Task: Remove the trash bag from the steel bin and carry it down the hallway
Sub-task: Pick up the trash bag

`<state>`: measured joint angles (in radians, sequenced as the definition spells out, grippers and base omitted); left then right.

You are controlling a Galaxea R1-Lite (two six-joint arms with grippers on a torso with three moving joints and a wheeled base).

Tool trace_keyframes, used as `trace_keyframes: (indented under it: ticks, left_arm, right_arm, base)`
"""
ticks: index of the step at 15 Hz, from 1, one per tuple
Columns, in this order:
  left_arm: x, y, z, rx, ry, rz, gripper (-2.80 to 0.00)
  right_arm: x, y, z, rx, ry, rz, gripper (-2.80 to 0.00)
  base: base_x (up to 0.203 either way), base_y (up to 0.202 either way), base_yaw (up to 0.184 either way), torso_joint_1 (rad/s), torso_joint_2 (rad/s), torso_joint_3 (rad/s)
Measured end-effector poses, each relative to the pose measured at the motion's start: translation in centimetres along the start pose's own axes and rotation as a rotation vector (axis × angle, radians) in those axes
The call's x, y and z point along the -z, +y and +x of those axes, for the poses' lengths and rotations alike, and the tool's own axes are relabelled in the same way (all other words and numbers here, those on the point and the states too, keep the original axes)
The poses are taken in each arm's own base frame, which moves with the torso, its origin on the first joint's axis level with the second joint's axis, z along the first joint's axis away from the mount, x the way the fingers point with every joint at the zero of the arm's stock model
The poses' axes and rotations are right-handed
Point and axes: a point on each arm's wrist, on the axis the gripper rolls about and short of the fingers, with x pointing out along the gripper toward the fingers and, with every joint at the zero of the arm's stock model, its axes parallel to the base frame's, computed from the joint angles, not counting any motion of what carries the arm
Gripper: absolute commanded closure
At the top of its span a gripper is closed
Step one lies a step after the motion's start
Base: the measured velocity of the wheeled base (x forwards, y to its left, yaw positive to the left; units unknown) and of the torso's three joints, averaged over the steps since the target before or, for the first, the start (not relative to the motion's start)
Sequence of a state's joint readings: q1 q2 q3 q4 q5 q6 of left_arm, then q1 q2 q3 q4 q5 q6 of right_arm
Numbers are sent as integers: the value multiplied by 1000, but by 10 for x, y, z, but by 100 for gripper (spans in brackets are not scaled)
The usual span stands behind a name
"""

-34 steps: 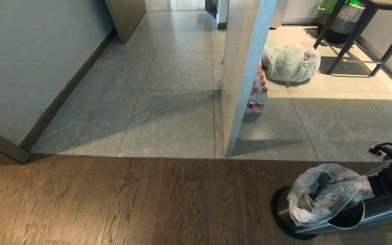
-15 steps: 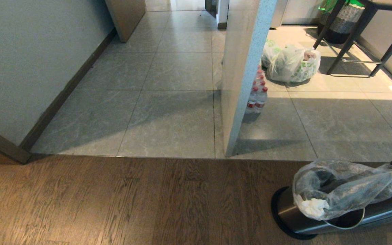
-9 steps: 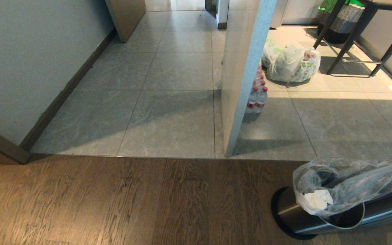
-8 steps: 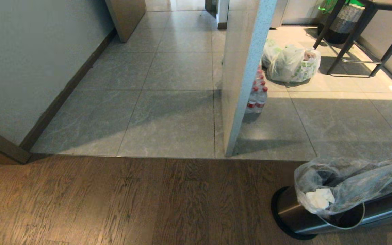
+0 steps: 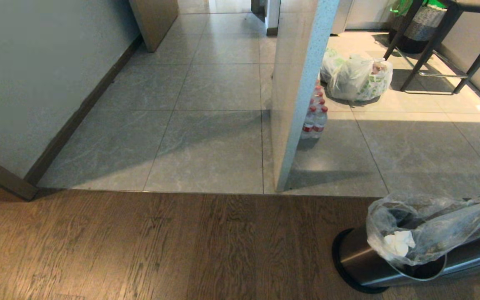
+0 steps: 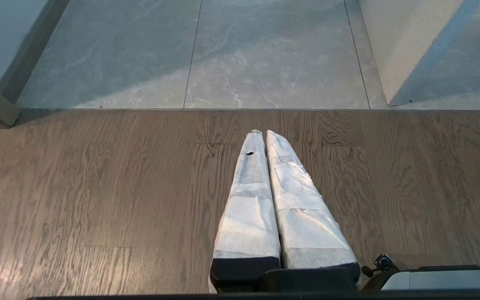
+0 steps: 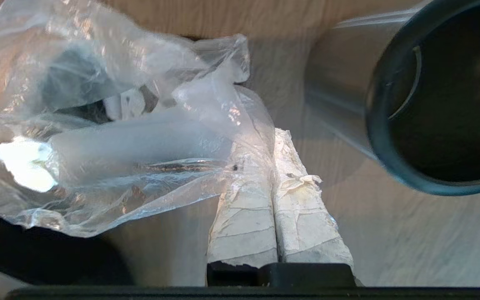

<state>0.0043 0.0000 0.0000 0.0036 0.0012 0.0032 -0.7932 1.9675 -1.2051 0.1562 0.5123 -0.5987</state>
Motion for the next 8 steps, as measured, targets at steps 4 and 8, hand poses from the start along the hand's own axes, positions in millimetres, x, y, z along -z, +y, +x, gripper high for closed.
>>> trace_keyframes:
  ticks: [4, 8]
  left_arm:
    - [0, 0, 0, 0, 0, 0, 0]
    - [0, 0, 0, 0, 0, 0, 0]
  right_arm:
    - [2, 10, 19, -51, 37, -27, 0]
    - [2, 30, 37, -134, 89, -51, 0]
  base:
    - [0, 0, 0, 0, 0, 0]
    - [0, 0, 0, 0, 0, 0]
